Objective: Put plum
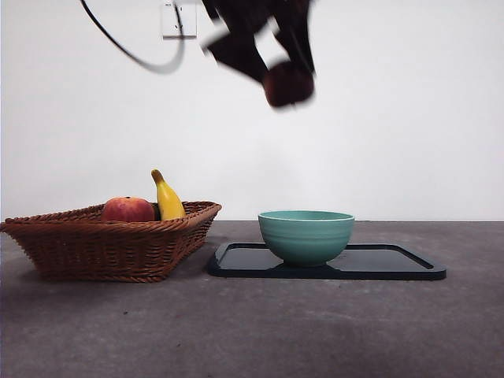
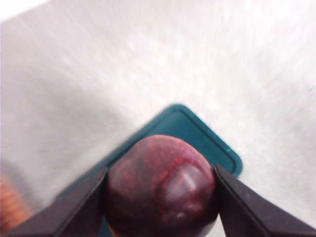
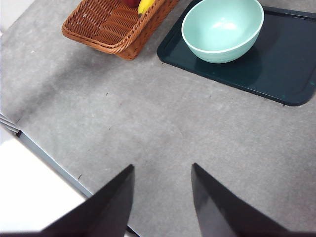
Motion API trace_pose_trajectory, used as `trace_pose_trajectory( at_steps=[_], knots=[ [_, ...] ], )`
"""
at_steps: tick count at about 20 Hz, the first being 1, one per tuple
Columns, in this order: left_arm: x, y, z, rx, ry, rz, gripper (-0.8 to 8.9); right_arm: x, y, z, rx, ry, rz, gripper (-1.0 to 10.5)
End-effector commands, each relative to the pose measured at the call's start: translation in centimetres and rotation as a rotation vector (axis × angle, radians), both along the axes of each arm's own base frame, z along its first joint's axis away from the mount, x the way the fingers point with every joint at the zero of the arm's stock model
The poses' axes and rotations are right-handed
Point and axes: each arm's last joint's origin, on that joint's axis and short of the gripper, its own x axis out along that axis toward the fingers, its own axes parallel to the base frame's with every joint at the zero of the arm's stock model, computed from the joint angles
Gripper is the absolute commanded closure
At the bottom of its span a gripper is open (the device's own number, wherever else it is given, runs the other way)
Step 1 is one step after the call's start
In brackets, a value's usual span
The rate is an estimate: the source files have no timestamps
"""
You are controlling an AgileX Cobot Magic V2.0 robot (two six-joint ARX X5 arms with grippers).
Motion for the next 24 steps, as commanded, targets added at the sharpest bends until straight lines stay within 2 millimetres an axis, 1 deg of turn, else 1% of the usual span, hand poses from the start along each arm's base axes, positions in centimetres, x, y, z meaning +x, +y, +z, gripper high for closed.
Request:
trace_pose_trajectory(
  at_steps=[1,2,5,7,9,11,12,13,16,17,21,24],
  knots=[
    [-1.9,2.4,3.8,-0.028,-0.049,0.018,5.72,0.1,0.1,0.1,-0.005,-0.014,0.01,7.6],
    [-2.8,3.6,5.0,-0.042,-0.046,0.039,5.68,0.1,0.1,0.1,-0.005,-0.013,0.01,7.6],
    [-6.4,7.0,8.6,-0.075,-0.084,0.062,5.68,0.1,0.1,0.1,-0.004,-0.013,0.012,7.6],
    [-8.5,8.9,10.2,-0.085,-0.101,0.077,5.69,0.1,0.1,0.1,-0.004,-0.013,0.012,7.6],
    [-10.0,10.4,10.8,-0.073,-0.091,0.092,5.69,0.1,0.1,0.1,-0.004,-0.014,0.012,7.6],
    [-10.8,11.6,10.4,-0.051,-0.07,0.113,5.69,0.1,0.1,0.1,-0.004,-0.014,0.013,7.6],
    [-10.9,12.1,9.8,-0.042,-0.056,0.125,5.69,0.1,0.1,0.1,-0.003,-0.013,0.013,7.6],
    [-11.0,12.6,8.8,-0.029,-0.038,0.143,5.69,0.1,0.1,0.1,-0.002,-0.013,0.014,7.6],
    [-10.5,13.8,5.0,-0.005,-0.008,0.191,5.69,0.1,0.1,0.1,-0.002,-0.013,0.015,7.6],
    [-10.1,14.1,3.8,-0.002,-0.009,0.204,5.69,0.1,0.1,0.1,-0.002,-0.013,0.015,7.6],
    [-7.8,15.0,-2.2,0.035,0.003,0.251,5.69,0.0,0.1,0.1,-0.002,-0.011,0.014,7.6],
    [-6.5,15.5,-6.7,0.052,0.009,0.274,5.69,0.1,0.1,0.1,-0.001,-0.012,0.014,7.6]
  ],
)
